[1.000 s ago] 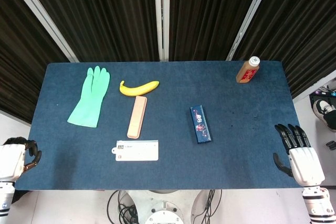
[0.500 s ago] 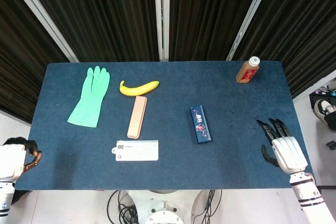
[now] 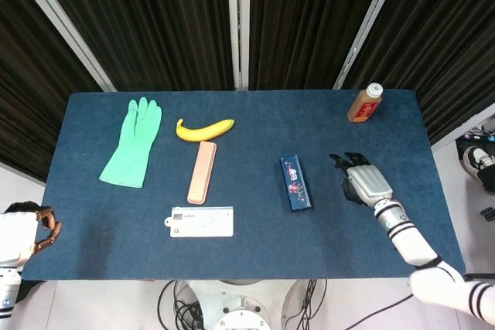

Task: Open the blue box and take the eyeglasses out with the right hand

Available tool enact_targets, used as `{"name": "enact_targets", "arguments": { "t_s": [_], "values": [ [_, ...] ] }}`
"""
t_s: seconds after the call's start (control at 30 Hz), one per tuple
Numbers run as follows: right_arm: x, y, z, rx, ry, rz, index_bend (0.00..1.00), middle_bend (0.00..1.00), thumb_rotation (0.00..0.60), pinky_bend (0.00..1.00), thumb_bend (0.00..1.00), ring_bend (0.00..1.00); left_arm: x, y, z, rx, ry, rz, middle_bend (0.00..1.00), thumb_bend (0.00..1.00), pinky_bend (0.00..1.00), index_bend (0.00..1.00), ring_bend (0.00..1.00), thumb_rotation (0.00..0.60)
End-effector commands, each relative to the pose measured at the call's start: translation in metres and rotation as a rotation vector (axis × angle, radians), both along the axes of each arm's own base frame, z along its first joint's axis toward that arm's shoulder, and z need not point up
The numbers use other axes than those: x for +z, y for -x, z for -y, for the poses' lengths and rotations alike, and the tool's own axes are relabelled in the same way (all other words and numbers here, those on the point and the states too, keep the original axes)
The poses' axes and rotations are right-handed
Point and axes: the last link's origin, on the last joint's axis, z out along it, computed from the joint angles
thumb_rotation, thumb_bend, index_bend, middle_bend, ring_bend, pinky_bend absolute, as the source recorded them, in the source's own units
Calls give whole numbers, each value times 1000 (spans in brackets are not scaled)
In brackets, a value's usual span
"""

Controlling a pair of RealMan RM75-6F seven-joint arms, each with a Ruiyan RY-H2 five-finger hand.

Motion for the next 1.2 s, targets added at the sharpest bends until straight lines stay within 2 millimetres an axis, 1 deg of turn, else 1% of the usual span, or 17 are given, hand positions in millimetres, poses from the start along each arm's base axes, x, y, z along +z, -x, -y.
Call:
{"name": "enact_targets", "arguments": {
  "t_s": [0.03, 0.33, 0.4, 0.47, 0.57, 0.67, 0.8, 0.87, 0.9, 0.93, 0.97, 1.0, 1.03, 1.1, 1.2],
  "values": [
    [-19, -9, 16, -2, -36, 6, 0, 222, 600, 0, 778, 0, 0, 0, 0, 0, 0, 0, 665, 373, 389, 665, 429, 600],
    [-53, -36, 37, 33, -102, 5, 0, 222, 600, 0, 778, 0, 0, 0, 0, -1, 2, 1, 665, 373, 390, 665, 429, 600],
    [-62, -47, 40, 48, -125, 9, 0, 221, 600, 0, 778, 0, 0, 0, 0, -1, 2, 1, 665, 373, 389, 665, 429, 600],
    [-71, -61, 41, 79, -142, 17, 0, 220, 600, 0, 778, 0, 0, 0, 0, -1, 1, 2, 665, 373, 390, 665, 429, 600],
    [-80, -80, 40, 122, -167, 25, 0, 220, 600, 0, 778, 0, 0, 0, 0, 0, 2, 4, 665, 373, 389, 665, 429, 600],
    [-94, -103, 34, 188, -214, 17, 0, 220, 600, 0, 777, 0, 0, 0, 0, 0, 2, 5, 665, 373, 390, 665, 429, 600],
    [-102, -120, 21, 247, -261, 11, 0, 221, 600, 0, 752, 0, 1, 0, 0, 0, 3, 9, 665, 373, 389, 665, 429, 600],
    [-100, -122, 16, 264, -267, 5, 0, 219, 600, 0, 679, 0, 1, 1, 0, -1, 4, 11, 665, 373, 389, 665, 429, 600],
    [-98, -121, 15, 268, -258, 1, 0, 216, 600, 0, 599, 0, 1, 1, 0, -1, 5, 11, 665, 373, 390, 665, 428, 600],
    [-95, -120, 16, 273, -241, -5, 0, 212, 600, 0, 499, 0, 1, 1, 0, -1, 5, 12, 665, 373, 390, 665, 428, 600],
    [-90, -116, 18, 277, -211, -18, 0, 210, 600, 0, 450, 0, 1, 1, 0, -2, 6, 13, 665, 373, 389, 664, 428, 600],
    [-87, -114, 20, 280, -187, -30, 0, 206, 600, 0, 343, 0, 1, 1, 0, -2, 7, 13, 665, 373, 389, 664, 428, 600],
    [-83, -110, 21, 282, -168, -45, 0, 206, 600, 0, 280, 0, 1, 1, 0, -3, 8, 14, 665, 373, 389, 664, 428, 600],
    [-76, -104, 23, 286, -139, -76, 0, 204, 600, 0, 211, 0, 1, 1, 0, -3, 9, 13, 665, 373, 389, 664, 428, 600],
    [-71, -100, 25, 298, -127, -121, 9, 205, 600, 0, 193, 0, 1, 0, 0, -2, 9, 11, 665, 373, 389, 664, 428, 600]
  ]
}}
